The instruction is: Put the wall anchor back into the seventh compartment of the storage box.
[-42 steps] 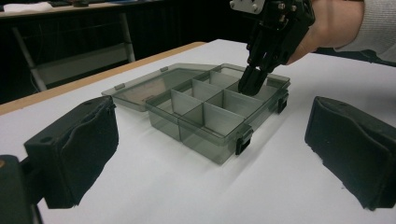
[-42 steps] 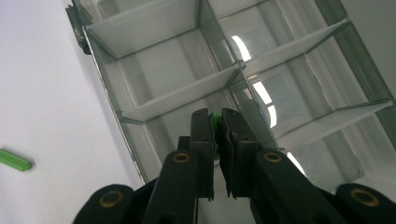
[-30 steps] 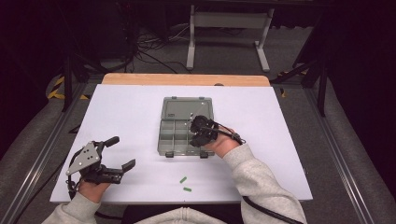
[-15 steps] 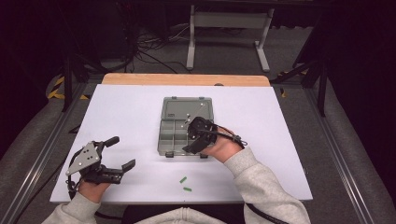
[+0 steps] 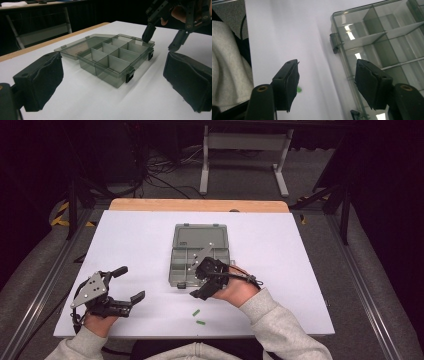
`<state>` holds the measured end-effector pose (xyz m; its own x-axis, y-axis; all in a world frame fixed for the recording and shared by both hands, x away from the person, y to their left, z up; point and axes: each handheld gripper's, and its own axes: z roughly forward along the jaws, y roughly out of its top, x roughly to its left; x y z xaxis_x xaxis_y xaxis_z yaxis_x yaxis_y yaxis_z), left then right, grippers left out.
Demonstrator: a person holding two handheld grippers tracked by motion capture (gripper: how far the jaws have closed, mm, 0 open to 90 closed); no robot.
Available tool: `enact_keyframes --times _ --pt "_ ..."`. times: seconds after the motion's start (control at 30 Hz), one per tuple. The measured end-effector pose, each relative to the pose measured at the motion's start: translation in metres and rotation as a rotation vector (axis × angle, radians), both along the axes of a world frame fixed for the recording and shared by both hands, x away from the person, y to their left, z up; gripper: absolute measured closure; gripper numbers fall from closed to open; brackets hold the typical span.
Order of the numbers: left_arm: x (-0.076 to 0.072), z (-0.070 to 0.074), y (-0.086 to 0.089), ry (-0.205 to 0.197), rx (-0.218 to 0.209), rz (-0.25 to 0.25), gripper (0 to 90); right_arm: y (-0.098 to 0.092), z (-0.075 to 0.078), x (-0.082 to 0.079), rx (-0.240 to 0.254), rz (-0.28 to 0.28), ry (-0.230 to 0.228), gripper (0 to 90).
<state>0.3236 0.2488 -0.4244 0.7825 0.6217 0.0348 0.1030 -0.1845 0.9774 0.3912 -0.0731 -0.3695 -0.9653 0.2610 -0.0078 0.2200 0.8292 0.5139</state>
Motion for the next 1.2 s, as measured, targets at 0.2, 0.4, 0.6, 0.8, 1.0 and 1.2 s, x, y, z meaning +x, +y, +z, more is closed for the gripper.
enact_keyframes --times 0.2,0.4,0.6,0.8,1.0,1.2 --pt "0.0 0.0 0.0 0.0 0.0 0.001 3.6 0.004 -0.002 -0.01 -0.004 0.021 -0.001 35.6" --pt "0.0 0.0 0.0 0.001 0.0 0.001 3.6 0.007 -0.012 -0.013 -0.028 0.031 0.006 36.2" --pt "0.0 0.0 0.0 0.003 0.004 -0.001 3.6 0.011 -0.021 -0.017 -0.045 0.043 0.018 36.8" --pt "0.0 0.0 0.0 0.001 0.001 0.001 3.7 0.016 -0.034 -0.023 -0.077 0.062 0.048 37.3" --pt "0.0 0.0 0.0 0.005 -0.001 -0.001 3.6 0.019 -0.043 -0.026 -0.094 0.073 0.063 37.9" --pt "0.0 0.0 0.0 0.005 -0.001 -0.001 3.7 0.02 -0.051 -0.029 -0.122 0.078 0.078 38.7"
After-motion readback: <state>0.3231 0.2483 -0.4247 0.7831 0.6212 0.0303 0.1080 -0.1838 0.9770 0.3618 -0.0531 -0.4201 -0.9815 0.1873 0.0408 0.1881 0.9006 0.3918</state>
